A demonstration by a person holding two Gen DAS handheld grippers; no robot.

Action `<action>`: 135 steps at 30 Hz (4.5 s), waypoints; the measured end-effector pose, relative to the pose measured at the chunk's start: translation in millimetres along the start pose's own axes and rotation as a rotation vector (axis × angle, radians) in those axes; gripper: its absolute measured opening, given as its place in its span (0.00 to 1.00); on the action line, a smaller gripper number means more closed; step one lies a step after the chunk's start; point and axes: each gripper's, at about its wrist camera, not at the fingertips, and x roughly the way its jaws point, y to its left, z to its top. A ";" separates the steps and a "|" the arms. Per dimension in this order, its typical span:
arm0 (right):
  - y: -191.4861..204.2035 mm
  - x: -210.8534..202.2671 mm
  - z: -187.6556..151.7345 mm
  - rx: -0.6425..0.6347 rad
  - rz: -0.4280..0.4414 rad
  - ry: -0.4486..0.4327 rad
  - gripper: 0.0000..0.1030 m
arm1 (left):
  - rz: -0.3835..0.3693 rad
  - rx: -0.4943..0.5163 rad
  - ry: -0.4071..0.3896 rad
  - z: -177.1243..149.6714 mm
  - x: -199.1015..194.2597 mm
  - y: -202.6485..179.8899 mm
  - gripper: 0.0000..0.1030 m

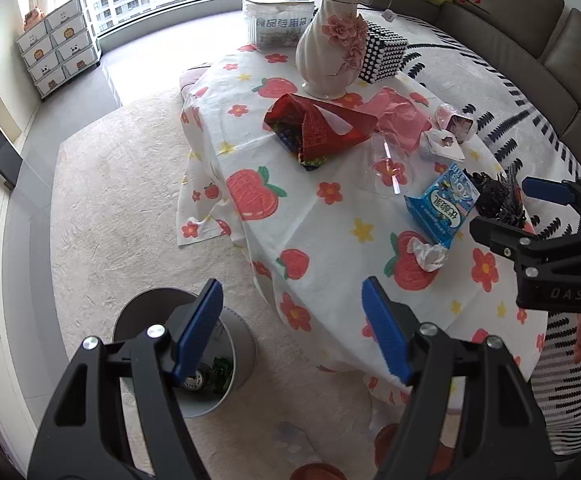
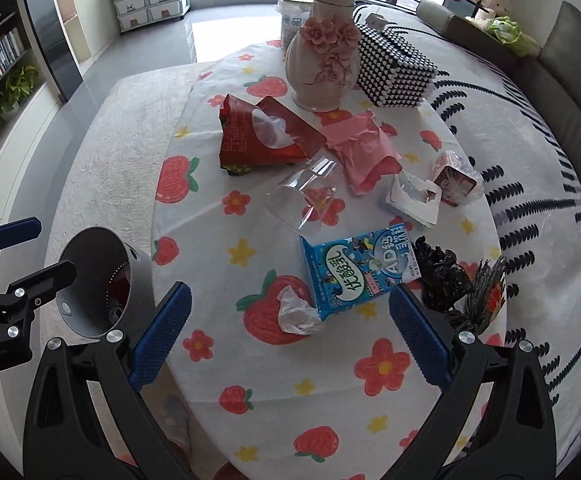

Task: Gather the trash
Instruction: 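Grasp the black fringed decoration with the right tool while the left tool reaches the black plastic bag, then grasp the black plastic bag with the left tool while the right tool holds the decoration, then drop the decoration into the grey bin with the right tool while the left tool drops the bag in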

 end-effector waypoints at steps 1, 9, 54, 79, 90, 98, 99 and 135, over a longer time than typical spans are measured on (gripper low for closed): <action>-13.0 -0.3 -2.2 0.020 -0.012 0.000 0.93 | -0.008 0.016 0.000 4.2 3.0 -10.0 0.70; -112.2 4.7 -25.7 0.169 -0.122 0.012 0.93 | -0.069 0.130 0.009 32.0 28.2 -89.5 0.70; -264.4 88.2 -79.4 0.438 -0.152 0.115 0.15 | -0.207 0.420 0.042 95.6 153.1 -301.4 0.70; -246.7 36.6 -68.9 0.380 -0.173 0.070 0.15 | -0.280 0.410 0.013 101.2 113.3 -285.9 0.14; -145.0 8.5 -25.1 0.195 -0.089 0.020 0.15 | -0.172 0.264 -0.031 84.9 52.8 -165.6 0.14; -17.0 0.4 11.2 0.006 0.042 -0.017 0.15 | -0.026 0.074 -0.039 43.3 4.9 -33.8 0.14; 0.0 -0.7 14.1 -0.018 0.062 -0.021 0.15 | -0.007 0.047 -0.039 35.9 -0.7 -16.9 0.14; 263.5 29.9 31.2 -0.340 0.284 0.071 0.55 | 0.165 -0.327 -0.010 -92.1 -56.2 194.5 0.18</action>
